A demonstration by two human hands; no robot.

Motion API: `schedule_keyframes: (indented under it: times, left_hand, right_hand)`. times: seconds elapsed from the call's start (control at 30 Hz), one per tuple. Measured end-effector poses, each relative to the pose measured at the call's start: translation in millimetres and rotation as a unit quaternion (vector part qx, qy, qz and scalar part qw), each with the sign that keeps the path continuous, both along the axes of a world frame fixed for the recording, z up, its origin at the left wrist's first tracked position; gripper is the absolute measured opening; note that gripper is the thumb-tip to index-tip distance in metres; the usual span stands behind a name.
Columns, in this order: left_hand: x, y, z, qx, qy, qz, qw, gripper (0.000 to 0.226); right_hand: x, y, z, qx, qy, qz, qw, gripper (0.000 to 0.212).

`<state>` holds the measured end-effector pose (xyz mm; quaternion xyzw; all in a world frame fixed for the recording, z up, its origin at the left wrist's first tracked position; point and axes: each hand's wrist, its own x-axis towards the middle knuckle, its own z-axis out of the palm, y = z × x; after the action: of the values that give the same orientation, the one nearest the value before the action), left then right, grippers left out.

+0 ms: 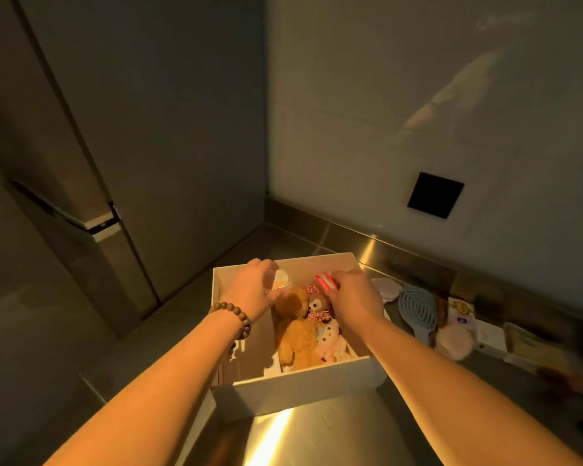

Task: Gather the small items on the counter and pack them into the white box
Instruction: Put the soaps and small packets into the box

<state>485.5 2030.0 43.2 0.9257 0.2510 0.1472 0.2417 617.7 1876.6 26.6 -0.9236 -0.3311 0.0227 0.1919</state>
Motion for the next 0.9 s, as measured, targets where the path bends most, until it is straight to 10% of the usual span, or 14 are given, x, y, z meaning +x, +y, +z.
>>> schedule_keyframes:
  times: [0.37,0.63,0.9]
  left_hand:
    - [22,12,-39,-0.046,0.016,-0.008,0.999,0.044]
    - [23,13,-46,-0.052,0.027,-0.021,0.998,0.047]
    - [25,7,-43,-0.052,0.020,-0.064,0.996,0.041]
  right_hand:
    - [13,18,-29,-0.126,-0.122,0.026,0.984,0.019]
    - [11,6,-31,-0.157,0.080,0.105,0.979,0.052]
    - [1,4,-19,-0.173,0.091,0.085,0.977,0.070]
